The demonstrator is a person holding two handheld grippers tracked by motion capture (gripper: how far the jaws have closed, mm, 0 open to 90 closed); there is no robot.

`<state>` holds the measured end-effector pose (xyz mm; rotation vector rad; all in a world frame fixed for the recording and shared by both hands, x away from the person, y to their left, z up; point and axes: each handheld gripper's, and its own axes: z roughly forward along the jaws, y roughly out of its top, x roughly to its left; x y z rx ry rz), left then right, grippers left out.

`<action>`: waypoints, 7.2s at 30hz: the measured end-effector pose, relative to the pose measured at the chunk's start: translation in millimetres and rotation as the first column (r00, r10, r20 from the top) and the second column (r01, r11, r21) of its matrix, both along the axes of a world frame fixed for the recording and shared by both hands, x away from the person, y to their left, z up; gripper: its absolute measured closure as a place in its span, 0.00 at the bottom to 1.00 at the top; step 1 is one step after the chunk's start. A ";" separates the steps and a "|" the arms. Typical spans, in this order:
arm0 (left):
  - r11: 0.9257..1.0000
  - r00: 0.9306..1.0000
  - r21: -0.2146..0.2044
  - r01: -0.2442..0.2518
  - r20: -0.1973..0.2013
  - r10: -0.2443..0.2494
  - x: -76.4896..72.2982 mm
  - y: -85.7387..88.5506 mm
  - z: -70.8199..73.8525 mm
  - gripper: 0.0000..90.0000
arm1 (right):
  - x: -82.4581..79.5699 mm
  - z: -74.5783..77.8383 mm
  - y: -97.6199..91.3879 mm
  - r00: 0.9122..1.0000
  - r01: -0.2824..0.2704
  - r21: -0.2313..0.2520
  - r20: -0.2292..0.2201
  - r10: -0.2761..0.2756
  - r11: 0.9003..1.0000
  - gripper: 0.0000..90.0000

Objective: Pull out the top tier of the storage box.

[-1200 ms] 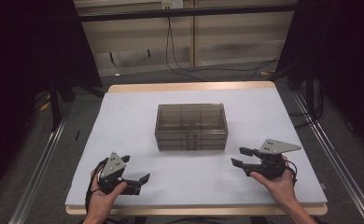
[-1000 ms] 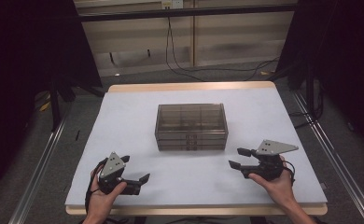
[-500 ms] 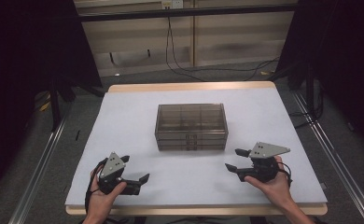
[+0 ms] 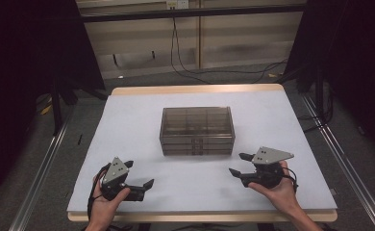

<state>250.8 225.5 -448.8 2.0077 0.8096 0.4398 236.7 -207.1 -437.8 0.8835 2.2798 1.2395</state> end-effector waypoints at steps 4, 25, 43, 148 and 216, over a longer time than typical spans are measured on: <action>1.000 1.000 -0.002 -0.003 0.002 0.003 0.0 -0.4 -0.2 0.03 | -0.2 -0.4 4.8 1.000 -0.001 -0.020 0.015 0.001 1.000 0.44; 1.000 1.000 0.003 0.001 0.005 -0.002 0.1 -0.6 -0.4 0.03 | -0.1 -0.7 28.1 0.998 -0.029 -0.091 0.056 0.034 0.995 0.36; 1.000 1.000 0.007 -0.006 0.003 0.006 -0.7 0.1 -0.7 0.03 | -0.4 3.7 51.1 0.980 -0.021 -0.228 0.189 0.065 0.973 0.50; 1.000 1.000 0.021 -0.009 -0.002 0.009 1.2 -0.7 -2.6 0.03 | 25.1 -37.6 143.5 0.683 0.352 -0.753 0.613 0.398 0.556 0.86; 0.999 1.000 0.033 -0.010 0.005 0.010 0.2 1.7 -2.0 0.03 | 14.1 -38.3 153.7 0.689 0.387 -0.743 0.627 0.364 0.547 0.91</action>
